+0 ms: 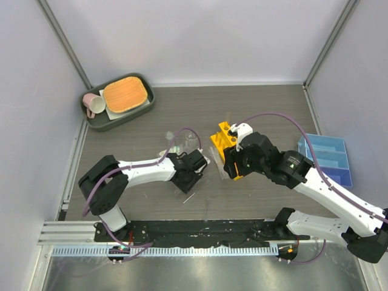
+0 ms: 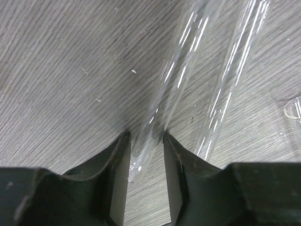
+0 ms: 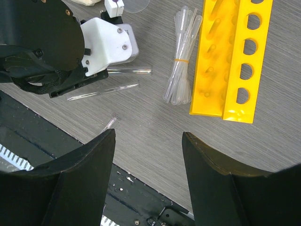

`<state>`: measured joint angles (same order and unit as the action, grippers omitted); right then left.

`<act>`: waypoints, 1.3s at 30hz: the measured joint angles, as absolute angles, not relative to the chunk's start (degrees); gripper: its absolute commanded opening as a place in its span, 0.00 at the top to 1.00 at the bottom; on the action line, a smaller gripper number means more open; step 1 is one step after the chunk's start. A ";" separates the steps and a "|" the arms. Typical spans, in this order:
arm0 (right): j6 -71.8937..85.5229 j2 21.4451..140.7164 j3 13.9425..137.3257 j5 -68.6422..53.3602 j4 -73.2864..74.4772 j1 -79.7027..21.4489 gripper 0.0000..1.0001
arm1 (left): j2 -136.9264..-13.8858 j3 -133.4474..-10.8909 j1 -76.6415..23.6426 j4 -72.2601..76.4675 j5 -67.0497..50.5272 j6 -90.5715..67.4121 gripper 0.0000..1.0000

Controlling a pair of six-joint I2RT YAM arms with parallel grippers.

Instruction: Organize the chemistry lab equipment

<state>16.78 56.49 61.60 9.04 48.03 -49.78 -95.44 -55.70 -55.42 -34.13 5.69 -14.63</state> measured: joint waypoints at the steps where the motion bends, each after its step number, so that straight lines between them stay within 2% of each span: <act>1: 16.78 56.47 61.54 9.04 48.05 -49.78 0.36 | -95.59 -55.86 -55.42 -34.28 5.43 -14.66 0.70; 9: 16.78 55.99 61.14 9.04 48.05 -49.78 0.36 | -97.25 -57.87 -55.77 -36.21 4.75 -14.87 0.82; 19: 16.86 55.96 61.14 8.97 48.05 -49.78 0.36 | -96.55 -58.15 -55.92 -37.56 5.43 -15.05 0.83; 26: 17.54 57.91 62.19 9.52 48.62 -49.78 0.36 | -90.91 -59.40 -56.36 -44.45 5.98 -15.03 0.84; 32: 17.74 59.31 70.32 9.93 52.42 -49.76 0.36 | -83.13 -63.18 -56.55 -48.10 4.93 -15.00 0.80; 39: 17.50 59.68 86.67 8.54 59.92 -49.78 0.36 | -72.49 -64.40 -56.58 -47.72 0.38 -15.05 0.79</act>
